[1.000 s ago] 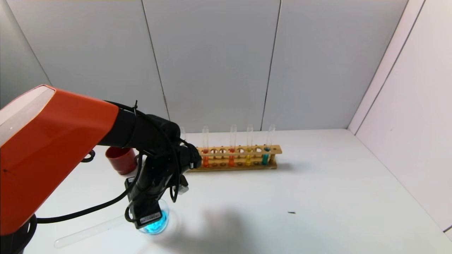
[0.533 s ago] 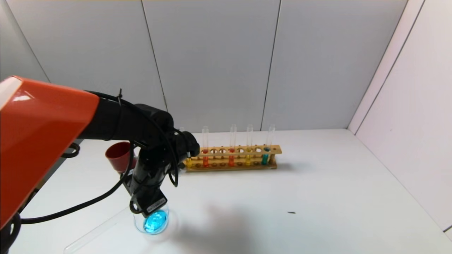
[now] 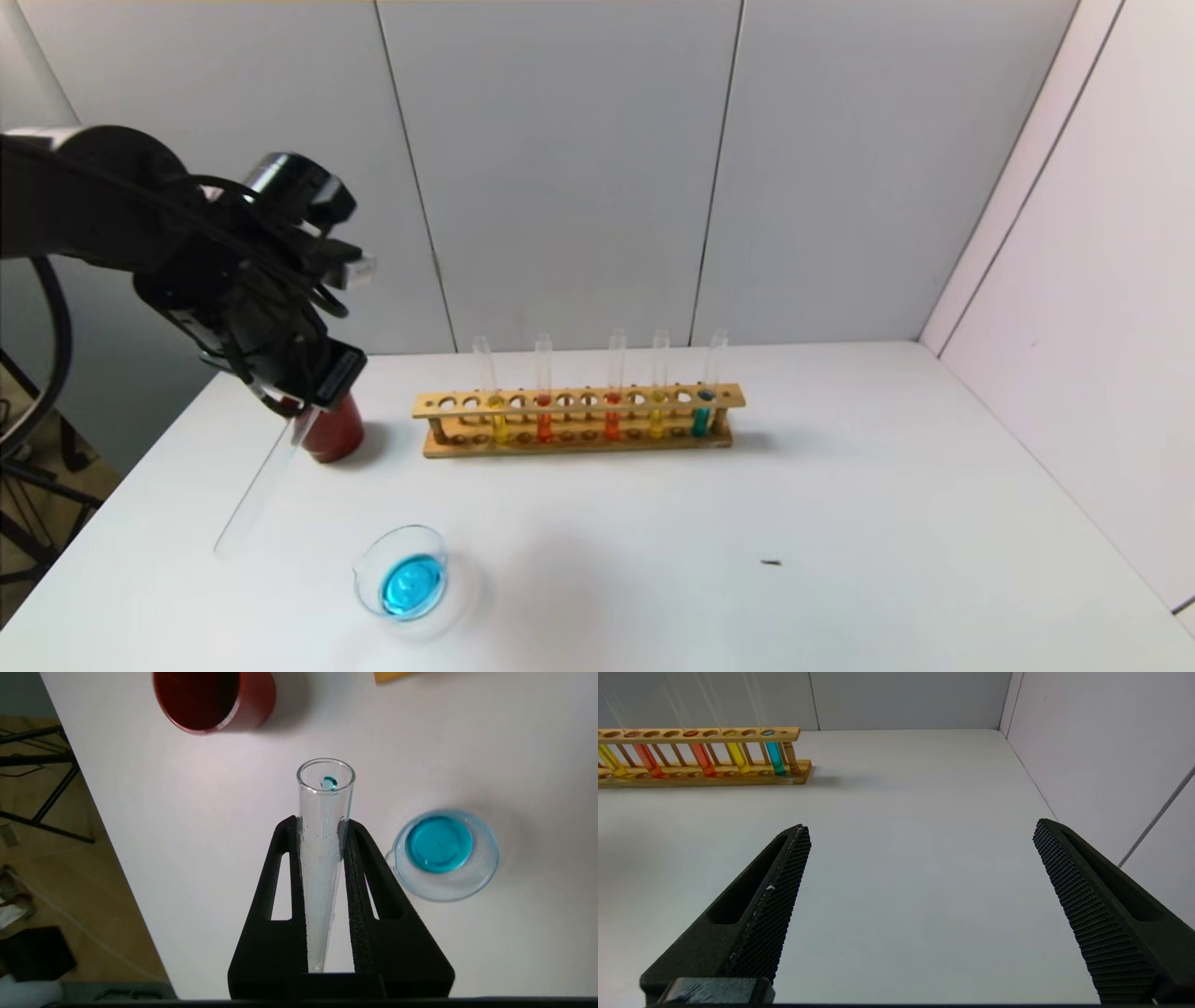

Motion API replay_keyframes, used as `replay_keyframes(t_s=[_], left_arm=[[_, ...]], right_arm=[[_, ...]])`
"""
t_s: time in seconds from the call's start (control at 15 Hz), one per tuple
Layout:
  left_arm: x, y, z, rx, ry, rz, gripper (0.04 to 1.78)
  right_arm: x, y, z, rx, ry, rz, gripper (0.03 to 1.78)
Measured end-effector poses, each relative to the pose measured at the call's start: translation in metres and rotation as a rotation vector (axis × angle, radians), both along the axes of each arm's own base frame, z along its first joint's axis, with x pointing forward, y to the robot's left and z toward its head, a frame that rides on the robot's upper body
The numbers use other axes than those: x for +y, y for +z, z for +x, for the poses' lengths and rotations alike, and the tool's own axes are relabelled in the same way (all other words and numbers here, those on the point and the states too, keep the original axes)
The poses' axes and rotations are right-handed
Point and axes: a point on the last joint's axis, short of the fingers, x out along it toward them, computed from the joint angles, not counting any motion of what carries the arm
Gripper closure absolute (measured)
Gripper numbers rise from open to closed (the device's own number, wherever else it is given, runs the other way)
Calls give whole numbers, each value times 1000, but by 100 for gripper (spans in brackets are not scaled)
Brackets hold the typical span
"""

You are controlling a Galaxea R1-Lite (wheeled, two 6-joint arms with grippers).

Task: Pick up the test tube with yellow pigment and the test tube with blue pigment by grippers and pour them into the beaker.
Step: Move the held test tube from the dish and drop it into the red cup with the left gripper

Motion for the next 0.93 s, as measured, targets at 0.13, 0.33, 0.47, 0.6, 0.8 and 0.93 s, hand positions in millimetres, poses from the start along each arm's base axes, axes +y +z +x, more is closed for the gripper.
replay_keyframes(t_s=[0.13, 0.33, 0.47, 0.6, 0.8, 0.93], left_arm=[[21, 17, 10, -153, 48, -75, 152], [45, 33, 30, -362, 99, -131, 152], [60, 37, 44, -464, 140, -161, 152], [71, 35, 55, -531, 166, -203, 152], [82, 25, 71, -586, 184, -218, 152], [85, 11, 78, -588, 188, -216, 152]], right_arm=[[0, 0, 0, 0, 0, 0, 7], [0, 0, 0, 0, 0, 0, 7], [0, 0, 0, 0, 0, 0, 7], [0, 0, 0, 0, 0, 0, 7], [0, 0, 0, 0, 0, 0, 7], [0, 0, 0, 0, 0, 0, 7]])
